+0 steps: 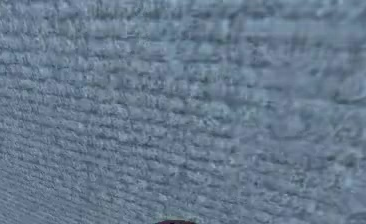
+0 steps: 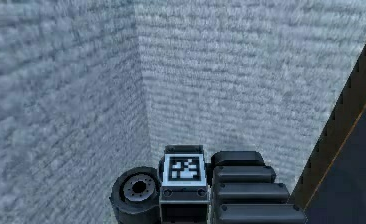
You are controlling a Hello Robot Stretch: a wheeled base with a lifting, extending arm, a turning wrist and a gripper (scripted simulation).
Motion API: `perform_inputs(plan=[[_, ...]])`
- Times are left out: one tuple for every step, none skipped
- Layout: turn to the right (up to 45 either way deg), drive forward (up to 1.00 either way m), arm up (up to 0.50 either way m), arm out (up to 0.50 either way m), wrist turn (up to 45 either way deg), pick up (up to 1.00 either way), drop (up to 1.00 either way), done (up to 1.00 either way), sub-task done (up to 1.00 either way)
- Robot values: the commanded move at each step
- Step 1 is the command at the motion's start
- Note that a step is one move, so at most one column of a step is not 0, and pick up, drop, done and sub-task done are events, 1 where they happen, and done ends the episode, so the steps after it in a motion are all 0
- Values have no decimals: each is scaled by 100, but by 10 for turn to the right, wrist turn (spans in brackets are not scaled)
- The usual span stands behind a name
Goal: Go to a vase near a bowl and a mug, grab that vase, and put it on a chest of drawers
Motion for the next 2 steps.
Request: perform_inputs(plan=[[-450,0,0,0,0,0,0,0,0],[-210,0,0,0,0,0,0,0,0]])
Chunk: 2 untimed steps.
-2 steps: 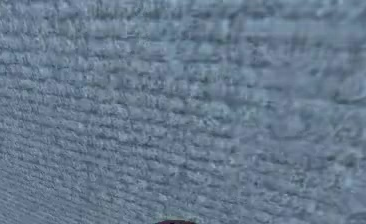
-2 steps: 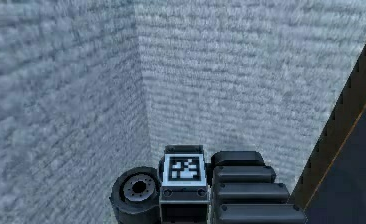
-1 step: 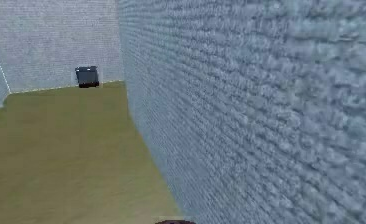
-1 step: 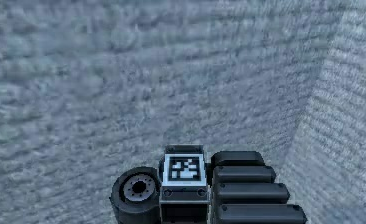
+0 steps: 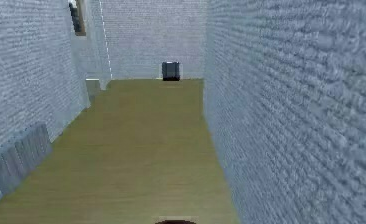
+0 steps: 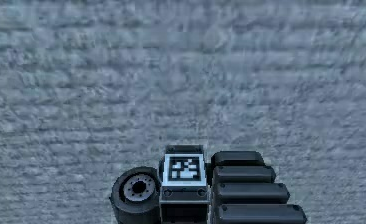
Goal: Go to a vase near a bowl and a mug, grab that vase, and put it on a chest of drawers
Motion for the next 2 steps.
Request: perform_inputs(plan=[[0,70,0,0,0,0,0,0,0],[-240,0,0,0,0,0,0,0,0]])
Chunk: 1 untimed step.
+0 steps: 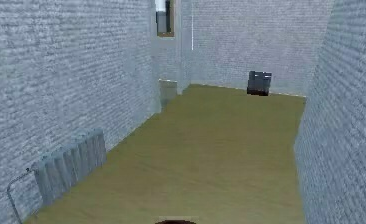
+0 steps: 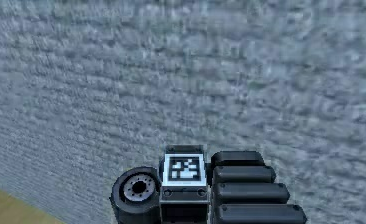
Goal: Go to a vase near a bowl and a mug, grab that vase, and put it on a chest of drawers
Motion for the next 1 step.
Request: perform_inputs(plan=[[0,100,0,0,0,0,0,0,0]])
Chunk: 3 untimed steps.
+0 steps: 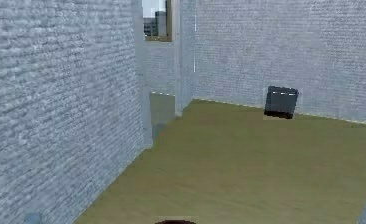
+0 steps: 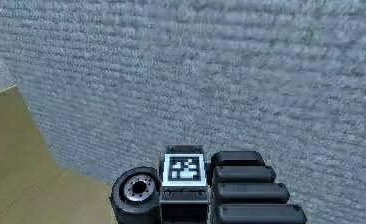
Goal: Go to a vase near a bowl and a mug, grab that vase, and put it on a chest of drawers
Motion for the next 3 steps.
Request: perform_inputs(plan=[[0,100,0,0,0,0,0,0,0],[0,100,0,0,0,0,0,0,0],[0,15,0,0,0,0,0,0,0]])
